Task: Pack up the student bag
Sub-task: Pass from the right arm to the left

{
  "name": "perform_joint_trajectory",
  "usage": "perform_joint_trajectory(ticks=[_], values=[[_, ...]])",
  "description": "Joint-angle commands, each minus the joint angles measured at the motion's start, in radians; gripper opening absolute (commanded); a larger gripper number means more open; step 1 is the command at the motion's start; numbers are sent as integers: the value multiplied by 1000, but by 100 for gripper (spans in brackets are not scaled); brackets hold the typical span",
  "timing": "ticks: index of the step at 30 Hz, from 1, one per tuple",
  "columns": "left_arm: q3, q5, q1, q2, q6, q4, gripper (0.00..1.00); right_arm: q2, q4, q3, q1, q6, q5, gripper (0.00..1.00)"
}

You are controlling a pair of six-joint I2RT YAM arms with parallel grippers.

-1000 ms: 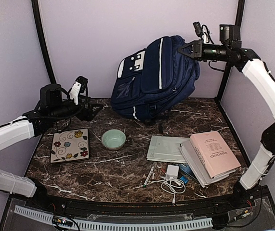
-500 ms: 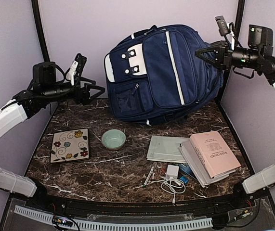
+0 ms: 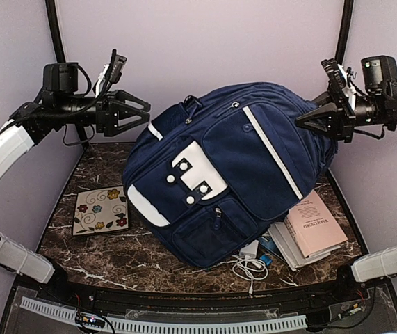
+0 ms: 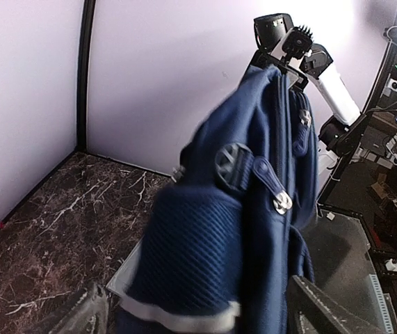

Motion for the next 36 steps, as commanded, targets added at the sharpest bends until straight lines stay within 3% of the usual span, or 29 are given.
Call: perform_joint_trajectory(ticks=[1,4,11,17,27,31,36], values=[[38,3,-2,75,-32,-36,95,-21,56,14,-1,-136,-174,0],[15,71,-30,120,-72,3,99,-20,58,-4,-2,-164,-199,0],[-26,248,-174,136,-34,96,99,10,230,-78,-1,-37,-265,0],[-108,323,-190,97,-98,219,99,25,391,-137,-1,72,-269,0],[-112,363,-192,35,-210,336,99,87,366,-113,-2,58,-226,0],[-100,277,-197,56,-174,238,99,104,326,-99,-1,26,-199,0],[8,24,-227,144,48,-100,93,118,314,-85,-1,24,-193,0]])
